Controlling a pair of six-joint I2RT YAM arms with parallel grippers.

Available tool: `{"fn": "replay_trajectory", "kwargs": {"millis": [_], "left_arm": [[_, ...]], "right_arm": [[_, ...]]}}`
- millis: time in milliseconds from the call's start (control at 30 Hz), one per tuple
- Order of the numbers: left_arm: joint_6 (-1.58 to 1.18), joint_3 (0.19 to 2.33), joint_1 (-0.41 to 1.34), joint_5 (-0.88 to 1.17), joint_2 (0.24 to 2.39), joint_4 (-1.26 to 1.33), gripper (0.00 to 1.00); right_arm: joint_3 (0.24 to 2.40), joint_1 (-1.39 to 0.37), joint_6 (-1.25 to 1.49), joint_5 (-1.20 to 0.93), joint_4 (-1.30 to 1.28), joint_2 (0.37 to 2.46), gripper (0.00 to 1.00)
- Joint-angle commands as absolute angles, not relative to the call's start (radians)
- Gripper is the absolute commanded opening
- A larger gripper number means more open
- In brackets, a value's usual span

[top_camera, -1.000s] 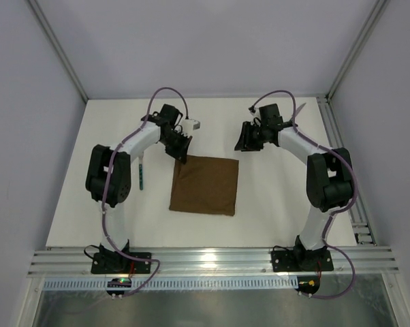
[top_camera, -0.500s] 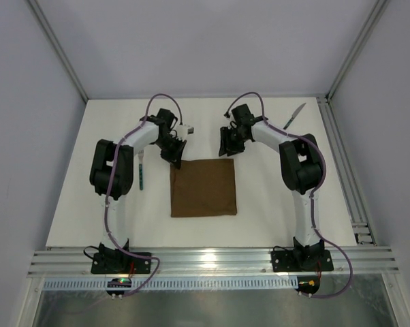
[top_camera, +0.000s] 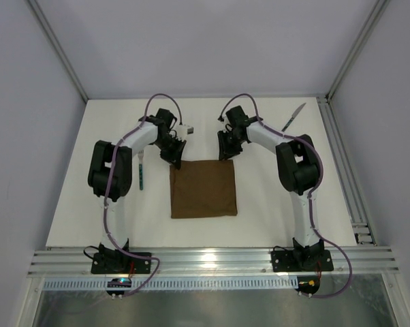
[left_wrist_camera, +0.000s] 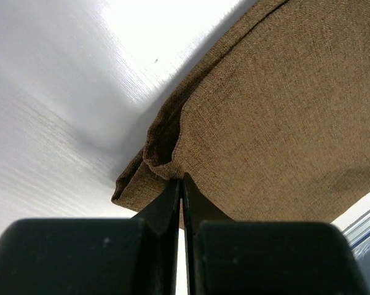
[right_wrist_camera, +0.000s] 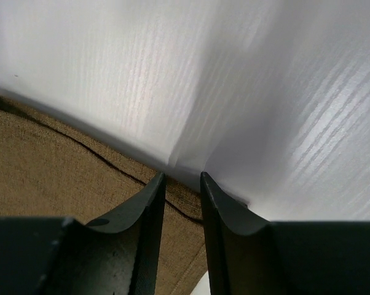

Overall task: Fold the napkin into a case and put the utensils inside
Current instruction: Smooth out the square-folded napkin at the center of the board.

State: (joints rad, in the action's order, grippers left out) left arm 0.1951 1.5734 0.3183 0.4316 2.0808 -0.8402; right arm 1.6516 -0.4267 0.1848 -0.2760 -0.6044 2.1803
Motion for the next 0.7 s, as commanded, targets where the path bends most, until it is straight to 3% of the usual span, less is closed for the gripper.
{"fn": "replay_trajectory", "kwargs": {"millis": [0,100,233,500,667], "left_arm": [[0.213,1.552,0.319,0.465,2.011,-0.847,0.01],[0.219,1.552,0.321,0.475,2.005,-0.850,0.00],[0.224,1.560,0.319,0.517,1.994,-0.890,0.00],[0.267,1.546,0.290,0.529,1.976,-1.101,0.00],[0.281,1.510,0.264,0.496,1.968,-1.069,0.00]], "right_arm": [[1.619,-0.456,0.158,-0.281,-0.647,2.188,0.34],[1.598,-0.457,0.170,-0.253,-0.629,2.171,0.31],[1.598,-0.457,0.181,-0.274,-0.623,2.184,0.04],[1.502,-0.439,0.230,-0.219,-0.508,2.089,0.04],[1.502,-0.439,0.230,-0.236,-0.480,2.079,0.04]]}}
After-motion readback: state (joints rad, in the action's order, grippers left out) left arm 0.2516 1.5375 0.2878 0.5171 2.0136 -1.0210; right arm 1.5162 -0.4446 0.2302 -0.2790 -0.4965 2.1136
